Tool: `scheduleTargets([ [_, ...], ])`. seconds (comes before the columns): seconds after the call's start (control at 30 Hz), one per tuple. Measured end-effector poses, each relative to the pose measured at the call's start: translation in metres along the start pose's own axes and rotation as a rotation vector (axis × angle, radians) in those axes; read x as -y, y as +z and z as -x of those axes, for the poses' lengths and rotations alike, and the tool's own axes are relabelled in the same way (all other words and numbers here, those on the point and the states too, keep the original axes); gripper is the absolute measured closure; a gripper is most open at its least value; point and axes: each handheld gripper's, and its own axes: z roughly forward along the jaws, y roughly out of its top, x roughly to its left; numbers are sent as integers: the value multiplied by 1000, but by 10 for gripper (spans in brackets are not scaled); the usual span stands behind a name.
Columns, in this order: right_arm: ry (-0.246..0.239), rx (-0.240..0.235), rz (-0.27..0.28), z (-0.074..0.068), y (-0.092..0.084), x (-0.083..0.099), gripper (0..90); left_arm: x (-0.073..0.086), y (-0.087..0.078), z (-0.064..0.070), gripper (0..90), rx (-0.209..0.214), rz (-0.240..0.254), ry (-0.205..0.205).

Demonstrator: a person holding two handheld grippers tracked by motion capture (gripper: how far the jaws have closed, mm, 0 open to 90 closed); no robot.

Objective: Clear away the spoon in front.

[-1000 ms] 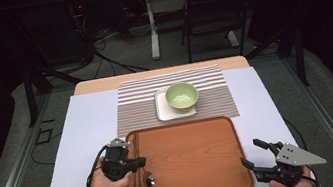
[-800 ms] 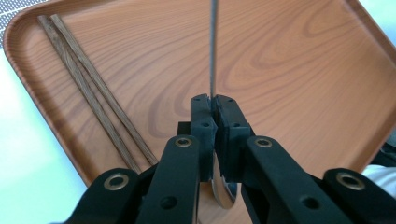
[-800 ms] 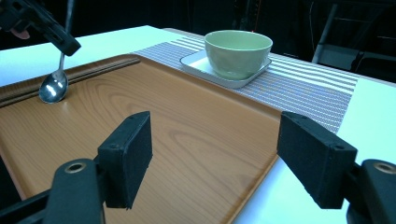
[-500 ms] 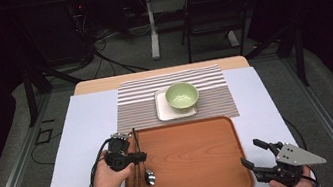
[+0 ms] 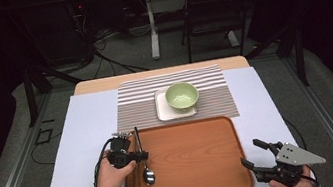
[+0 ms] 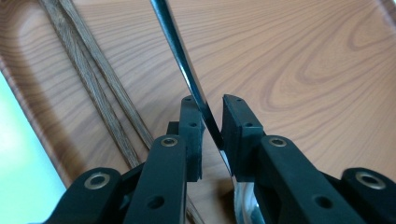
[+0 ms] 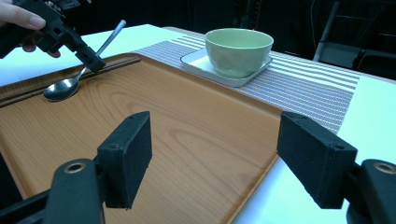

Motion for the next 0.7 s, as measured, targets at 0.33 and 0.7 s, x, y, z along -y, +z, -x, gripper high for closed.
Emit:
scheduleTargets([
  [0.33, 0, 0, 0, 0, 0, 0, 264, 4, 6, -3, 768, -17, -18, 4],
  [0.7, 0, -1, -1, 0, 0, 0, 264, 9, 7, -6, 722, -1, 26, -20],
])
